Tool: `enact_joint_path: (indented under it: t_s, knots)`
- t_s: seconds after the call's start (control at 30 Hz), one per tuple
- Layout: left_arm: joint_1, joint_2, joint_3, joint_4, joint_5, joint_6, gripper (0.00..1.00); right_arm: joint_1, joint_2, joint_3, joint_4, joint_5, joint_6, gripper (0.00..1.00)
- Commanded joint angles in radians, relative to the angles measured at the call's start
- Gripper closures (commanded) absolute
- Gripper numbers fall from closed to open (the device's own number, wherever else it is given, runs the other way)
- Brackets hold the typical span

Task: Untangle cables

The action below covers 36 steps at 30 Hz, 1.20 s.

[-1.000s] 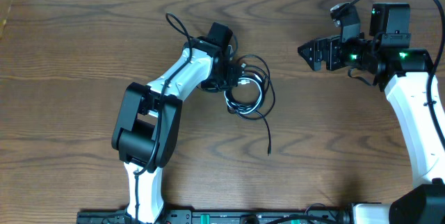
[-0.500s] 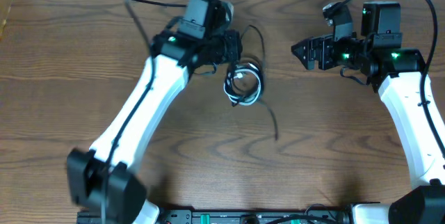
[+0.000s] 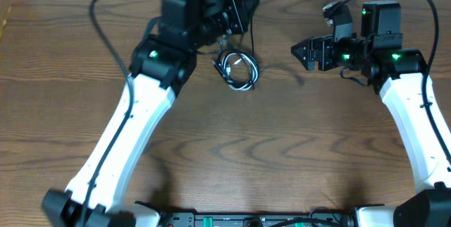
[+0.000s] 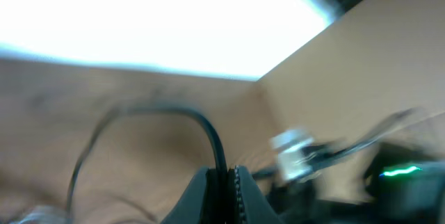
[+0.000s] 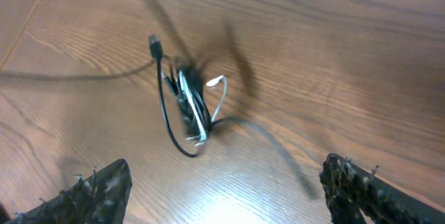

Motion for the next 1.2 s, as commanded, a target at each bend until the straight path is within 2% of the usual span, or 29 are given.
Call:
enact_joint_path:
  t_s: [0.0, 0.23, 0.47, 0.63, 0.97, 1.17]
  knots:
    - [0.001, -0.084, 0.016, 0.100, 0.036, -0.113, 0.93, 0.018, 0.012, 0.017, 0.003, -0.010, 0.014, 0.15]
    - [0.001, -0.153, 0.016, 0.252, 0.018, -0.189, 0.92, 0.030, 0.037, 0.017, 0.029, -0.015, 0.025, 0.12]
    - [0.005, -0.175, 0.017, 0.253, -0.075, -0.192, 0.92, 0.041, 0.061, 0.017, 0.054, -0.014, 0.024, 0.10]
    - [0.005, -0.175, 0.017, 0.253, -0.113, -0.196, 0.93, 0.060, 0.087, 0.017, 0.072, -0.014, 0.043, 0.14]
    - [0.005, -0.168, 0.017, 0.226, -0.150, -0.195, 0.93, 0.203, 0.157, 0.017, 0.230, -0.002, 0.365, 0.22]
    - [0.005, -0.168, 0.017, 0.191, -0.220, -0.194, 0.93, 0.259, 0.166, 0.017, 0.270, 0.133, 0.563, 0.22]
